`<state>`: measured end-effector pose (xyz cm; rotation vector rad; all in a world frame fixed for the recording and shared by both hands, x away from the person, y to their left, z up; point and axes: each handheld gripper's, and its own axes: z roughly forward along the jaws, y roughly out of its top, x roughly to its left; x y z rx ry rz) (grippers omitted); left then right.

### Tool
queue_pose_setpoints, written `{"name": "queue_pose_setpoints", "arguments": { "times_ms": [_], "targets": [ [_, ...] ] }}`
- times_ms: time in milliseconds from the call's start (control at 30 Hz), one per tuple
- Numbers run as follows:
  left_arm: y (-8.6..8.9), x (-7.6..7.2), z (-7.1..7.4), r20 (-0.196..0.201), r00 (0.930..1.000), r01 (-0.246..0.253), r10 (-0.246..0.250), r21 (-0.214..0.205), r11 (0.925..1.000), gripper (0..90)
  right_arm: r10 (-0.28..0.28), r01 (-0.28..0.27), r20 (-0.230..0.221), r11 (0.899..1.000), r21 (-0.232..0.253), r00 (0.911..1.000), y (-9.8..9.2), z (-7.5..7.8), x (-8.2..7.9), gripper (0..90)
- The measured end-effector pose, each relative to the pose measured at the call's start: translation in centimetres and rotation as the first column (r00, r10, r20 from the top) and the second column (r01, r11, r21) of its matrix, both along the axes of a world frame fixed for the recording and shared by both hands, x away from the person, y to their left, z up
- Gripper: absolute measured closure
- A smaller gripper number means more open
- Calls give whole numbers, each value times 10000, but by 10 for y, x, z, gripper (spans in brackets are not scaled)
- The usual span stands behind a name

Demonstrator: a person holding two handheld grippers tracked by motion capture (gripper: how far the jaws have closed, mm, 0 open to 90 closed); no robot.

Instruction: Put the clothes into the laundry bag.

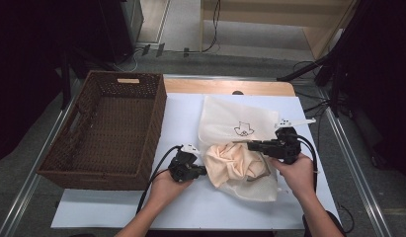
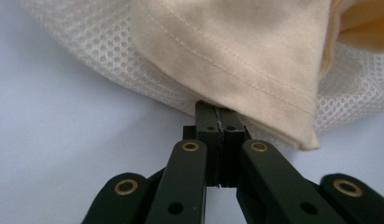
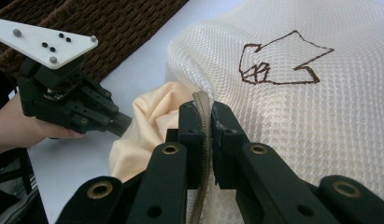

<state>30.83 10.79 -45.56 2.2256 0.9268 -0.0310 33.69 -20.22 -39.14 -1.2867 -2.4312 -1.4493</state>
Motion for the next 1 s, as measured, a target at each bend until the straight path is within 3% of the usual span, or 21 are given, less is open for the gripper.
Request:
{"name": "queue_pose_setpoints", "arguments": {
  "times_ms": [267, 567, 767, 1000],
  "targets": [
    [-6, 2, 27, 445, 9988, 244, -224, -456, 9987, 900, 14, -14, 37, 10000, -60, 10000, 1, 0, -1, 846],
    [-31, 13, 19, 290, 9981, 542, -537, -159, 9984, 900, 1, -1, 46, 9999, -103, 10000, 2, 0, -1, 845],
    [-53, 17, 25, 473, 9951, 894, -874, -433, 9951, 900, -29, 30, 68, 9999, -120, 10000, 2, 1, -1, 846],
    [-73, 20, 29, 685, 9910, 1179, -1146, -454, 9920, 900, -49, 51, 115, 9998, -179, 9999, 3, 1, -2, 847]
  ]
}}
